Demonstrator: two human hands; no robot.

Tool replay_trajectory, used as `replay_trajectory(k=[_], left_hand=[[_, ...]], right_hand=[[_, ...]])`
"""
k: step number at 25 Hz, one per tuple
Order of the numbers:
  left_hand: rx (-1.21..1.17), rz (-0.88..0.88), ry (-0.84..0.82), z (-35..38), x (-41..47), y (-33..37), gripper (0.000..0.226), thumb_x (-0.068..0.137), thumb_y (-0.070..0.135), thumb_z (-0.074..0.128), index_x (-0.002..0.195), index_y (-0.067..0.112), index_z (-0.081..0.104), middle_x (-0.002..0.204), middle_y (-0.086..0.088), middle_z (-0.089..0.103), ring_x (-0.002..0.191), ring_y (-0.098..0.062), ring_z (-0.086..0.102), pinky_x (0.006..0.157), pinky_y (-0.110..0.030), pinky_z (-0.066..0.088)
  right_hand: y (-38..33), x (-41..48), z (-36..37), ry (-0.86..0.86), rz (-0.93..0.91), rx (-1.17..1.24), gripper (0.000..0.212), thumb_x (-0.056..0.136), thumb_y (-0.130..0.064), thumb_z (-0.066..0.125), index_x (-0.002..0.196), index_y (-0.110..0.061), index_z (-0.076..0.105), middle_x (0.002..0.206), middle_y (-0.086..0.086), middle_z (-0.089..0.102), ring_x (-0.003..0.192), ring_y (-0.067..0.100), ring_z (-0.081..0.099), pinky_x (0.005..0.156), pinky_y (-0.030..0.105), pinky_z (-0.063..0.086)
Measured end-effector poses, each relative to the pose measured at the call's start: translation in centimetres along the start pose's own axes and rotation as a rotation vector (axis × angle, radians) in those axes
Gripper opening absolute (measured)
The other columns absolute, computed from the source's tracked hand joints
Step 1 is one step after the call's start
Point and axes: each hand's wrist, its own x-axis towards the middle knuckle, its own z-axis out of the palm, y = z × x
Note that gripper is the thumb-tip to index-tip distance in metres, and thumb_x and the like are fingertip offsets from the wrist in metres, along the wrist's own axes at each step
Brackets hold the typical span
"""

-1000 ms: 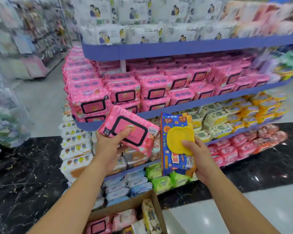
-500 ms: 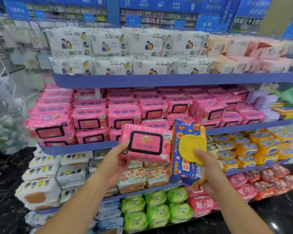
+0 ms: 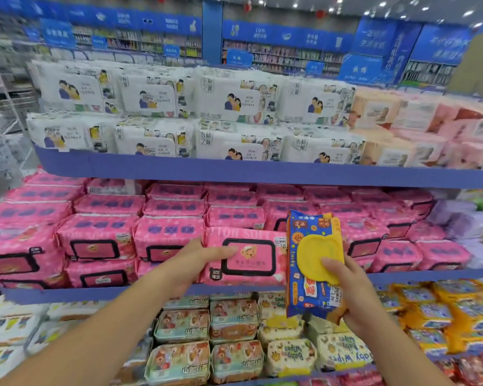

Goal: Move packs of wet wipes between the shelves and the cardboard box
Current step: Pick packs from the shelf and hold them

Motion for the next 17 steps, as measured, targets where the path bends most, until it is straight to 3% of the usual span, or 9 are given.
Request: replay_trajectory(k=[2, 3, 5, 6, 8, 10, 12, 15, 17], left_hand=[[0.063, 0.015, 0.119, 0.0, 2.8, -0.1, 0.097, 0.064, 0.047, 0.092, 0.142, 0.014, 0.044, 0.109, -0.010, 0.076, 0.070, -0.021, 0.069, 0.071, -0.041, 0.059], [0.115, 0.024, 0.180, 0.0, 4.0, -0.4, 0.104, 0.064, 0.046, 0.093, 0.148, 0.022, 0.036, 0.108, -0.019, 0.075, 0.066, -0.025, 0.066, 0.073, -0.046, 0.061], [0.215, 0.050, 0.243, 0.6, 5.6, -0.8, 0.114, 0.071, 0.041, 0.091, 0.158, 0.032, 0.017, 0.128, -0.021, 0.067, 0.092, -0.029, 0.070, 0.092, -0.047, 0.057], [0.281, 0.092, 0.255, 0.9, 6.1, -0.9, 0.114, 0.074, 0.039, 0.089, 0.159, 0.031, 0.013, 0.148, -0.010, 0.053, 0.112, -0.026, 0.065, 0.099, -0.039, 0.053], [0.427, 0.174, 0.265, 1.3, 7.3, -1.0, 0.110, 0.077, 0.037, 0.087, 0.160, 0.030, 0.014, 0.158, 0.010, 0.029, 0.128, -0.017, 0.054, 0.101, -0.023, 0.047], [0.569, 0.239, 0.278, 1.2, 8.6, -2.3, 0.105, 0.079, 0.035, 0.086, 0.159, 0.030, 0.017, 0.164, 0.009, 0.022, 0.147, -0.018, 0.034, 0.114, -0.028, 0.034], [0.691, 0.254, 0.317, 1.0, 8.9, -4.0, 0.098, 0.086, 0.030, 0.081, 0.159, 0.031, 0.015, 0.167, 0.005, 0.016, 0.154, -0.019, 0.019, 0.121, -0.035, 0.026], [1.121, 0.400, 0.557, 2.2, 8.5, -6.1, 0.081, 0.089, 0.023, 0.077, 0.156, 0.034, 0.033, 0.167, -0.007, 0.016, 0.154, -0.032, 0.019, 0.120, -0.048, 0.034], [1.467, 0.537, 0.612, 3.7, 8.9, -6.4, 0.080, 0.080, 0.024, 0.084, 0.150, 0.027, 0.047, 0.160, -0.015, 0.036, 0.147, -0.039, 0.036, 0.116, -0.055, 0.037]], right_hand=[[-0.7, 3.8, 0.4, -0.009, -0.011, -0.009, 0.040, 0.083, -0.024, 0.075, 0.118, -0.012, 0.060, 0.106, 0.016, 0.076, 0.090, 0.042, 0.074, 0.082, 0.062, 0.058], [-1.0, 5.2, 0.4, -0.007, -0.011, -0.016, 0.037, 0.086, -0.022, 0.074, 0.118, -0.011, 0.059, 0.105, 0.016, 0.077, 0.087, 0.041, 0.075, 0.076, 0.057, 0.061], [-1.2, 7.5, 0.1, -0.023, 0.003, -0.030, 0.031, 0.090, -0.019, 0.071, 0.117, -0.010, 0.060, 0.101, 0.016, 0.077, 0.082, 0.038, 0.076, 0.066, 0.047, 0.063], [-1.4, 8.3, -0.1, -0.031, 0.012, -0.040, 0.030, 0.090, -0.018, 0.071, 0.117, -0.010, 0.060, 0.101, 0.016, 0.077, 0.082, 0.038, 0.076, 0.064, 0.045, 0.062], [-1.5, 10.0, -0.5, -0.053, 0.028, -0.067, 0.032, 0.089, -0.019, 0.072, 0.117, -0.010, 0.060, 0.103, 0.016, 0.077, 0.082, 0.038, 0.076, 0.064, 0.045, 0.061], [-1.5, 11.4, -0.9, -0.071, 0.038, -0.082, 0.033, 0.089, -0.020, 0.073, 0.117, -0.011, 0.059, 0.103, 0.017, 0.077, 0.082, 0.038, 0.076, 0.067, 0.046, 0.061], [-1.5, 12.2, -1.2, -0.087, 0.044, -0.086, 0.030, 0.089, -0.021, 0.073, 0.114, -0.012, 0.060, 0.104, 0.017, 0.076, 0.083, 0.037, 0.076, 0.071, 0.048, 0.060], [-1.8, 12.9, -1.3, -0.135, 0.045, -0.116, 0.026, 0.089, -0.020, 0.073, 0.110, -0.012, 0.061, 0.102, 0.014, 0.076, 0.080, 0.035, 0.077, 0.066, 0.045, 0.061], [-1.9, 13.3, -1.2, -0.156, 0.044, -0.130, 0.023, 0.090, -0.018, 0.073, 0.108, -0.013, 0.060, 0.099, 0.012, 0.076, 0.076, 0.033, 0.077, 0.059, 0.039, 0.060]])
